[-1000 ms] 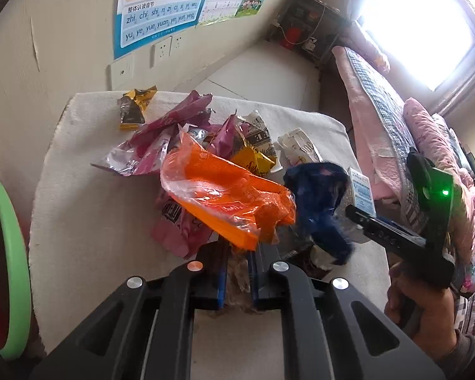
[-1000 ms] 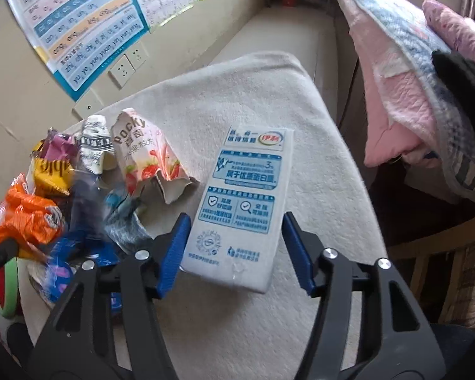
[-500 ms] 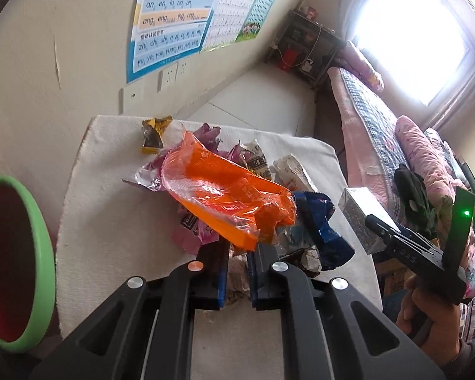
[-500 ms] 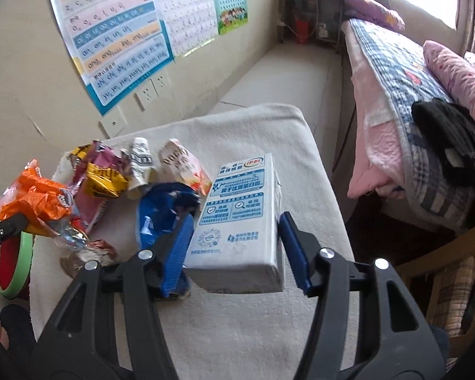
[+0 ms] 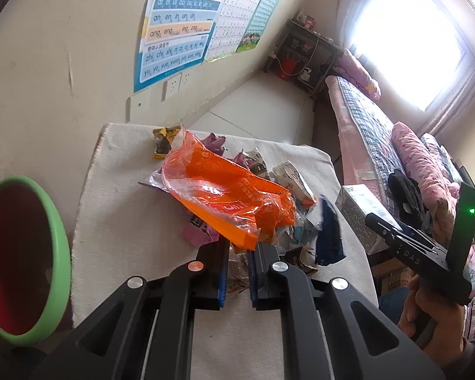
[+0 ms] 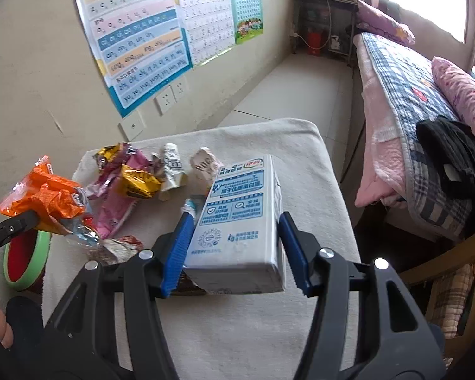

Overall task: Collect trash
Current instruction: 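Grasp the orange wrapper with the left tool while the right tool grasps the white milk carton, then carry the orange wrapper and milk carton to the red bucket and release both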

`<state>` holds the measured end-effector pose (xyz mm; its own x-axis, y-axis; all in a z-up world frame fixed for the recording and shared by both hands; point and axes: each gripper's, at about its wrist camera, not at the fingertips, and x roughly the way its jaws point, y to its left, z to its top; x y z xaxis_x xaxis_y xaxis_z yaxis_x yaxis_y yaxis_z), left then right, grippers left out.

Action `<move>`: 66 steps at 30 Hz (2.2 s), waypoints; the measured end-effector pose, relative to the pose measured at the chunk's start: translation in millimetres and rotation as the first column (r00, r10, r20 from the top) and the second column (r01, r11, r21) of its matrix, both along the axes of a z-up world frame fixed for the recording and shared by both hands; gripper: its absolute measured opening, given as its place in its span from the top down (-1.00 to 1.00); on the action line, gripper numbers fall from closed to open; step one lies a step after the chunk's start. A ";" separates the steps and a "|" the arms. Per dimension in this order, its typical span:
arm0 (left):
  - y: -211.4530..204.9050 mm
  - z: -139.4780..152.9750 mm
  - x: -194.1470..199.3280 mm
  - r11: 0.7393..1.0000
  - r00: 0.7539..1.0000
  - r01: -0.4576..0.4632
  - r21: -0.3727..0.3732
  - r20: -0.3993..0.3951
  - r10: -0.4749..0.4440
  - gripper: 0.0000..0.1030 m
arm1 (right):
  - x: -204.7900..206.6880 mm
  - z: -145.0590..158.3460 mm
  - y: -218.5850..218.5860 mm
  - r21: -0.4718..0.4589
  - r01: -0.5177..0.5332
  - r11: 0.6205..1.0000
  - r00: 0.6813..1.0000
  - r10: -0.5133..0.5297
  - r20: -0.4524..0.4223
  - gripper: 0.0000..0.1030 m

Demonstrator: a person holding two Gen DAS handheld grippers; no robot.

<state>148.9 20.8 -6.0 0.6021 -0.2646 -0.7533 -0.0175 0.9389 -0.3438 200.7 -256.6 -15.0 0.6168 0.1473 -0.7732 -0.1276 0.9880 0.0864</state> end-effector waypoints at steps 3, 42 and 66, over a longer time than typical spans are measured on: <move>8.2 4.0 -3.8 1.000 1.000 -0.010 0.002 0.007 0.010 0.85 | -0.9 5.2 12.8 0.002 -0.022 1.000 1.000 0.022 0.012 -0.06; 251.5 3.5 -128.0 0.908 0.913 -0.403 0.113 -0.026 0.408 0.85 | -52.8 14.3 337.9 0.104 -0.536 0.838 0.843 0.537 0.018 -0.06; 286.6 -13.0 -134.2 0.886 0.887 -0.459 0.062 -0.027 0.461 -0.41 | -75.5 -34.3 410.4 0.053 -0.666 0.744 0.737 0.667 -0.104 -0.61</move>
